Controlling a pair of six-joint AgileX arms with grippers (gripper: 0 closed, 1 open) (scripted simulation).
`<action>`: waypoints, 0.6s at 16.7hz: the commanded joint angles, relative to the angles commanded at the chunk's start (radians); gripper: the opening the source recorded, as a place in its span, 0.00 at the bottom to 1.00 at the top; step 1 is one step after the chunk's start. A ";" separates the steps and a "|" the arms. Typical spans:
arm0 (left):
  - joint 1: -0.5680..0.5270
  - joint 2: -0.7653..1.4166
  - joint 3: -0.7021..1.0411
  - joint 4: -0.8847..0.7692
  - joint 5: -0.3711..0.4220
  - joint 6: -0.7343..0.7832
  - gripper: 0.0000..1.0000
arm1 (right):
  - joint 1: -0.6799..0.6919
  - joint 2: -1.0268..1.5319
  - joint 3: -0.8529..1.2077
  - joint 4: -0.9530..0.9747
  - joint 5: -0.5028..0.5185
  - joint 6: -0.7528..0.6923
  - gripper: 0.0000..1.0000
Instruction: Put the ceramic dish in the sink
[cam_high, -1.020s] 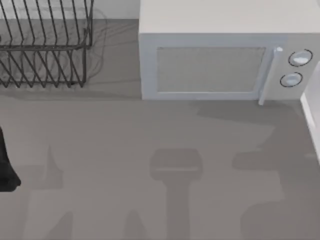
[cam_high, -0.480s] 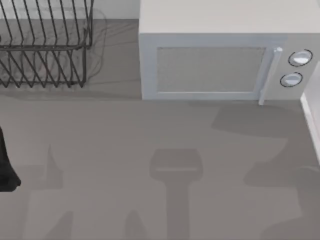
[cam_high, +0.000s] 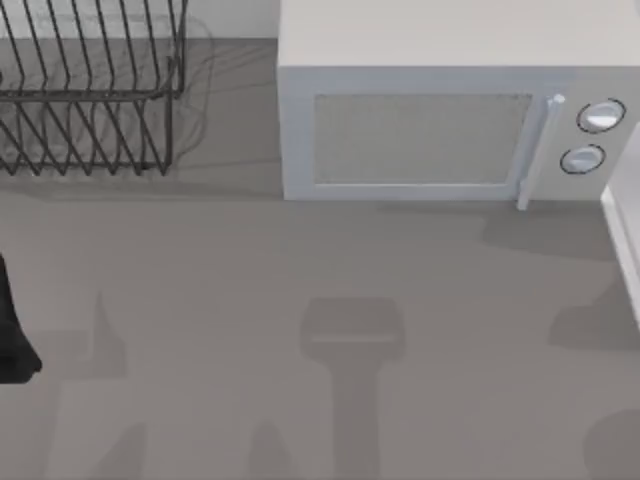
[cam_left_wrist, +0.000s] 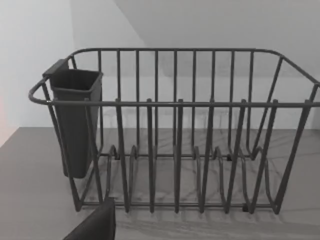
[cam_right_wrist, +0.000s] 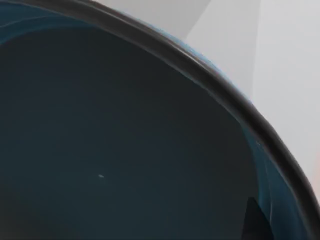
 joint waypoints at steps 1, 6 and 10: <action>0.000 0.000 0.000 0.000 0.000 0.000 1.00 | -0.002 0.059 -0.007 0.069 0.000 -0.001 0.00; 0.000 0.000 0.000 0.000 0.000 0.000 1.00 | -0.001 0.342 -0.056 0.417 0.003 -0.005 0.00; 0.000 0.000 0.000 0.000 0.000 0.000 1.00 | 0.004 0.485 -0.084 0.580 0.008 -0.005 0.00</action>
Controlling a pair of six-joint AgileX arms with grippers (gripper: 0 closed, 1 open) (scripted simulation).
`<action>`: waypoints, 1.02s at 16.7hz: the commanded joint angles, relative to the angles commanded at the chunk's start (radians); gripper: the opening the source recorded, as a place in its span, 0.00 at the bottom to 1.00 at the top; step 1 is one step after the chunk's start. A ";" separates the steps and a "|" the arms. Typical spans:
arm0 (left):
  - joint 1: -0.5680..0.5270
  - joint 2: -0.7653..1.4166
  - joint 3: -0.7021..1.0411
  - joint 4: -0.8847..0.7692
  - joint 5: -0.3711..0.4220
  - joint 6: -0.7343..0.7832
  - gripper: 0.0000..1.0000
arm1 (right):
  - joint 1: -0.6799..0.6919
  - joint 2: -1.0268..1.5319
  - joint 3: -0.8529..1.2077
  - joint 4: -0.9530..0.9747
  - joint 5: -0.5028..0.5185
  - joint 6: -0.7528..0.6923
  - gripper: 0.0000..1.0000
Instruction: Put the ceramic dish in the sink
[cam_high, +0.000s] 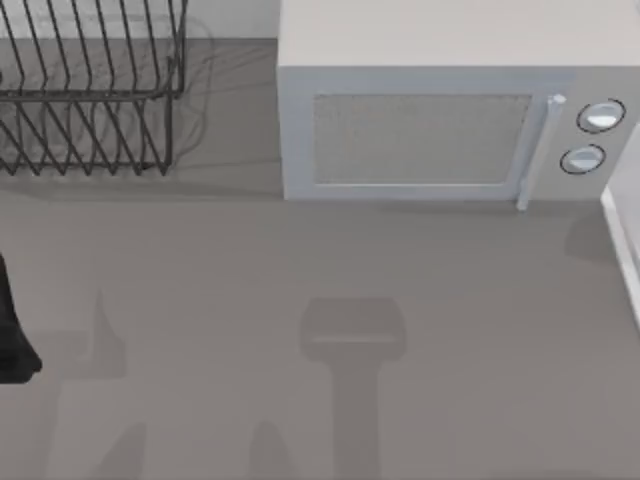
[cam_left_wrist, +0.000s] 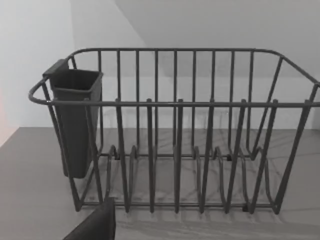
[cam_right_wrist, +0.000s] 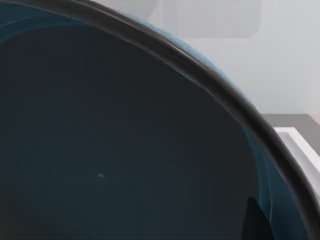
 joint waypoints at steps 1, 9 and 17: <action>0.000 0.000 0.000 0.000 0.000 0.000 1.00 | 0.001 0.014 -0.003 0.015 0.001 0.000 0.00; 0.000 0.000 0.000 0.000 0.000 0.000 1.00 | 0.001 0.017 -0.003 0.019 0.001 0.000 0.30; 0.000 0.000 0.000 0.000 0.000 0.000 1.00 | 0.001 0.017 -0.003 0.019 0.001 0.000 0.90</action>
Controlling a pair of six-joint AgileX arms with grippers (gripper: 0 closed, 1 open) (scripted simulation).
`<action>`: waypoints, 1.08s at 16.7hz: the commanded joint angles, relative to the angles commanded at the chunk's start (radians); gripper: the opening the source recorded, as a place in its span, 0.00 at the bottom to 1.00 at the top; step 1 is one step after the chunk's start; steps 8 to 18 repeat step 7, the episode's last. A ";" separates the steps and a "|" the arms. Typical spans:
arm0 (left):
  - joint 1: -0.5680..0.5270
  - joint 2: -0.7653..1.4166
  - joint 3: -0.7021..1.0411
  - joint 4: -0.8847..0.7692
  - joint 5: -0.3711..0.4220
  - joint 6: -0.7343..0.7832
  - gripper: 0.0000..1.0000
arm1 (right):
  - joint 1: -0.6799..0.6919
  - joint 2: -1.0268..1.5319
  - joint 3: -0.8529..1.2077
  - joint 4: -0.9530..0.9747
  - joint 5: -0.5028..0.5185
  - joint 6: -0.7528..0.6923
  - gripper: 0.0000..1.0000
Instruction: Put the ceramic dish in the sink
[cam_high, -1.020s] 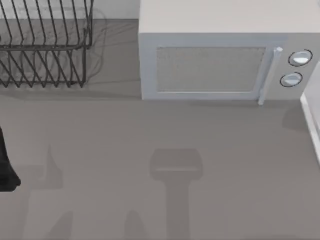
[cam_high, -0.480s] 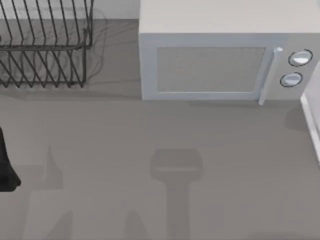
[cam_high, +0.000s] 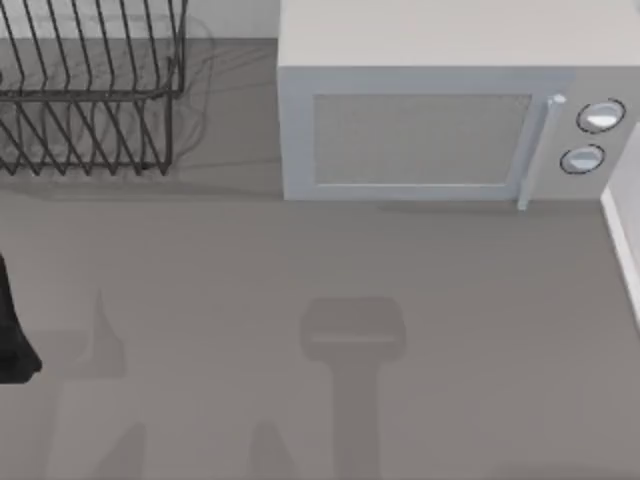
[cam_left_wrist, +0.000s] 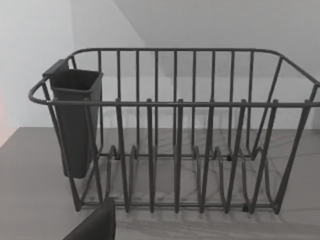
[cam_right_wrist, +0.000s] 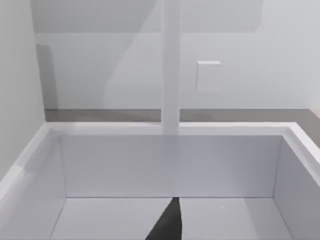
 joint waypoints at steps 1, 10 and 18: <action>0.000 0.000 0.000 0.000 0.000 0.000 1.00 | 0.000 0.000 0.000 0.000 0.000 0.000 0.98; 0.000 0.000 0.000 0.000 0.000 0.000 1.00 | 0.000 0.000 0.000 0.000 0.000 0.000 1.00; 0.000 0.000 0.000 0.000 0.000 0.000 1.00 | 0.000 0.000 0.000 0.000 0.000 0.000 1.00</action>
